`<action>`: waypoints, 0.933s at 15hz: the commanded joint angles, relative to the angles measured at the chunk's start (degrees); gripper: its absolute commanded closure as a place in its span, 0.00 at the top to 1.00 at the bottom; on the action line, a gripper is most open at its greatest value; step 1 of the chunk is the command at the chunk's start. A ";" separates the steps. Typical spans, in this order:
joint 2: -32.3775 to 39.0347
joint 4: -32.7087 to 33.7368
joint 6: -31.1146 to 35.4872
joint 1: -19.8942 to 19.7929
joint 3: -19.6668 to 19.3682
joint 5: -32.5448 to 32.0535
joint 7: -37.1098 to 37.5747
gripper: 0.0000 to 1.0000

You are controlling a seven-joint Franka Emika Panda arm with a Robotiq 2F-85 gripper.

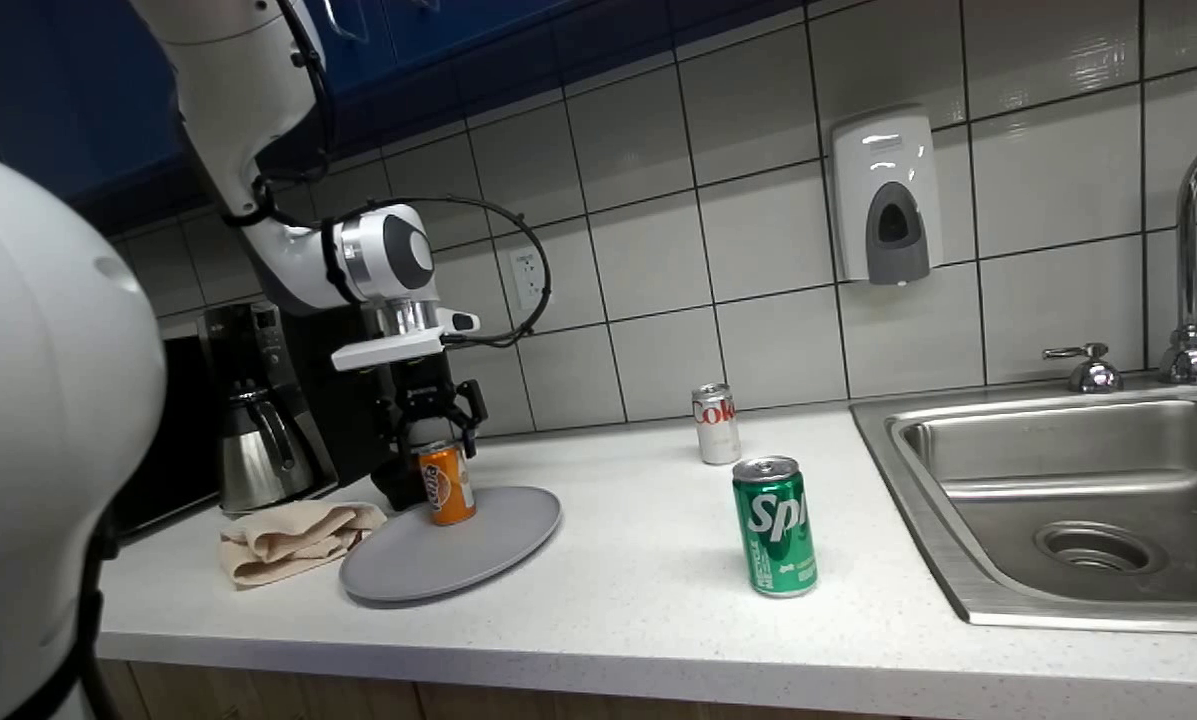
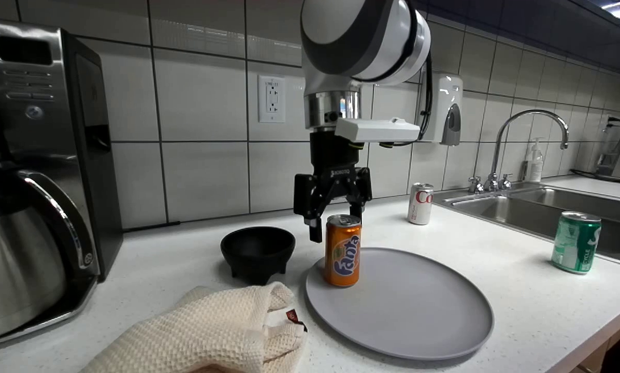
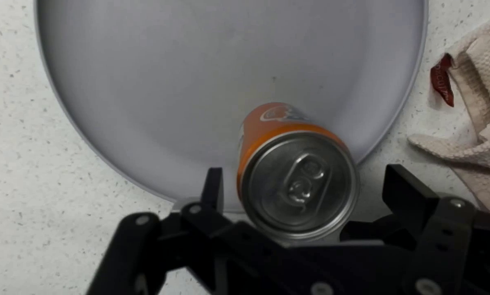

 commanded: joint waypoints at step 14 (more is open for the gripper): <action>-9.43 -5.01 -0.05 -3.13 -1.75 -0.87 1.94 1.00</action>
